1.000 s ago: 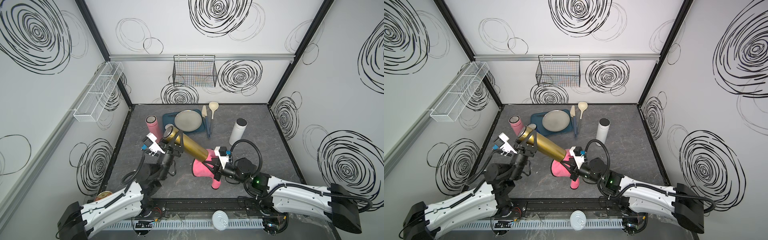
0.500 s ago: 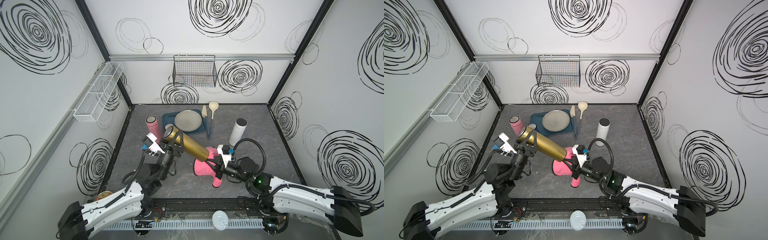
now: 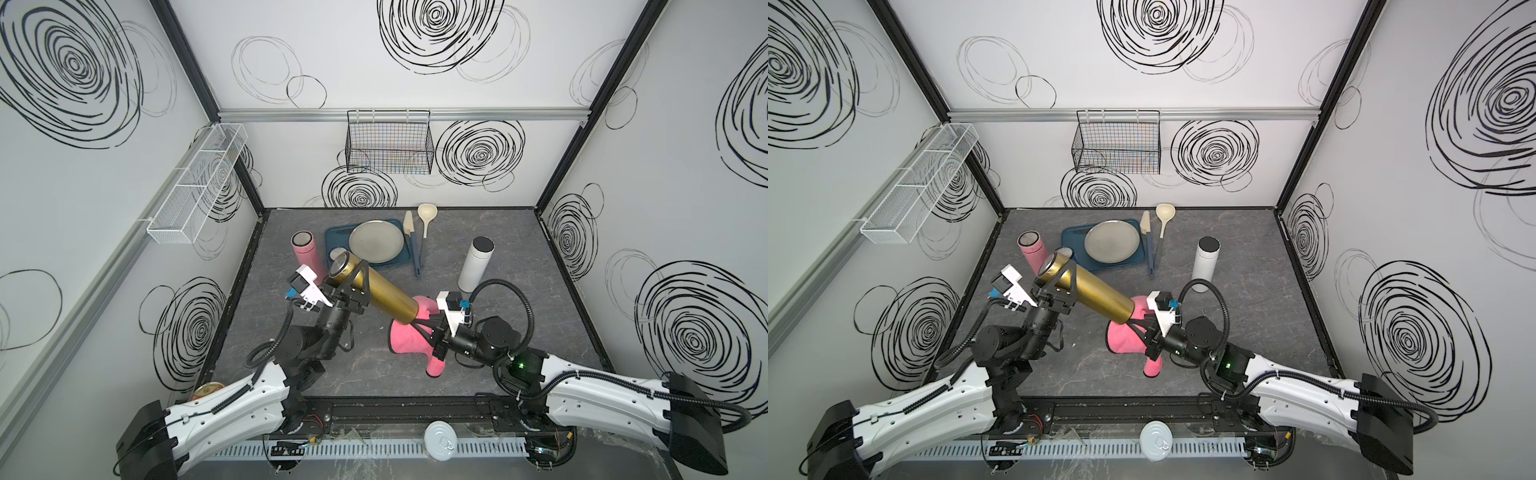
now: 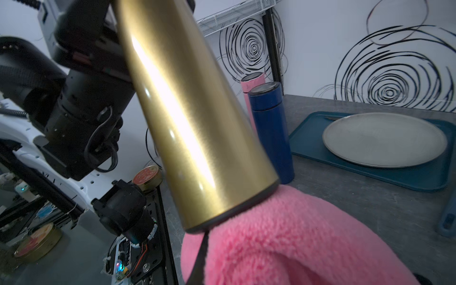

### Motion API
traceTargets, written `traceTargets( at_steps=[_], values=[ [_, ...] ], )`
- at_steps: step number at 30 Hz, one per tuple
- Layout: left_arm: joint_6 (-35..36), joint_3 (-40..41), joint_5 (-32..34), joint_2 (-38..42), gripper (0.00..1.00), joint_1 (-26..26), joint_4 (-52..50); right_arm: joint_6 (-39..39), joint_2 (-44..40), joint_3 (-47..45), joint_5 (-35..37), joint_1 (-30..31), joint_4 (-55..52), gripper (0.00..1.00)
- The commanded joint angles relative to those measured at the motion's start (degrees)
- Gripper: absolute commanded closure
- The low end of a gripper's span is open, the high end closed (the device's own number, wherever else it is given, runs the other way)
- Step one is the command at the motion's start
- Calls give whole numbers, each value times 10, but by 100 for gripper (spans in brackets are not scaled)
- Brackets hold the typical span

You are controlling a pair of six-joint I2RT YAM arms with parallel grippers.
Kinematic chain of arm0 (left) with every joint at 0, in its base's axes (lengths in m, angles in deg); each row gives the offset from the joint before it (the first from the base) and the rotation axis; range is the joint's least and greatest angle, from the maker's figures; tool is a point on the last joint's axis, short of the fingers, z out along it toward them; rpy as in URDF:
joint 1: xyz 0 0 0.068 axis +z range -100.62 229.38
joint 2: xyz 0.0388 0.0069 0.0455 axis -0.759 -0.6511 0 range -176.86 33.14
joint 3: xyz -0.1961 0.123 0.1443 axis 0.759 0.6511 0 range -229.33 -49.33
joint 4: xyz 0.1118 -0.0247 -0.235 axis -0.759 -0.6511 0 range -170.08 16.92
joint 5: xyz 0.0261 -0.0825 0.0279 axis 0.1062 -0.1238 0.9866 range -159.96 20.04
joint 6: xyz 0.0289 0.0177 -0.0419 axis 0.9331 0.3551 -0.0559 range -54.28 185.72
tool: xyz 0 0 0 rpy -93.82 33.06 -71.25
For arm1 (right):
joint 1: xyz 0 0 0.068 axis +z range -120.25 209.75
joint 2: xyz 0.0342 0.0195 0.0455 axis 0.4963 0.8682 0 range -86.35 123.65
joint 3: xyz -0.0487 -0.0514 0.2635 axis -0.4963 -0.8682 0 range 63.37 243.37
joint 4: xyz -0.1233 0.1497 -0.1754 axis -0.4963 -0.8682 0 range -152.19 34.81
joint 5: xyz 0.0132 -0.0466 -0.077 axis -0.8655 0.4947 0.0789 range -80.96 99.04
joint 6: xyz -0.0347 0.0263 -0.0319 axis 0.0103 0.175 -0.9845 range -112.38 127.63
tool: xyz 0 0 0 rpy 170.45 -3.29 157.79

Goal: Wipe the surface of the thermos
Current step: Wipe the dirt from the surface of the thermos.

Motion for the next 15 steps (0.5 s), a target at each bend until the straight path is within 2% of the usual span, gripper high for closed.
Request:
traceTargets(
  at_steps=[1, 3, 7, 12, 15],
  values=[
    [4, -11, -10, 0, 100, -1, 21, 12, 7, 18, -23, 1, 50, 100],
    [4, -12, -10, -2, 100, -1, 20, -8, 28, 36, -27, 27, 39, 100],
    [26, -19, 1, -15, 100, -1, 14, -36, 20, 41, 43, 69, 27, 100],
    [124, -29, 45, -52, 100, 2, 6, -1, -70, -7, 109, 17, -11, 100],
    [207, -24, 82, -76, 100, 11, 26, 36, -114, -15, 207, -10, -87, 100]
  ],
)
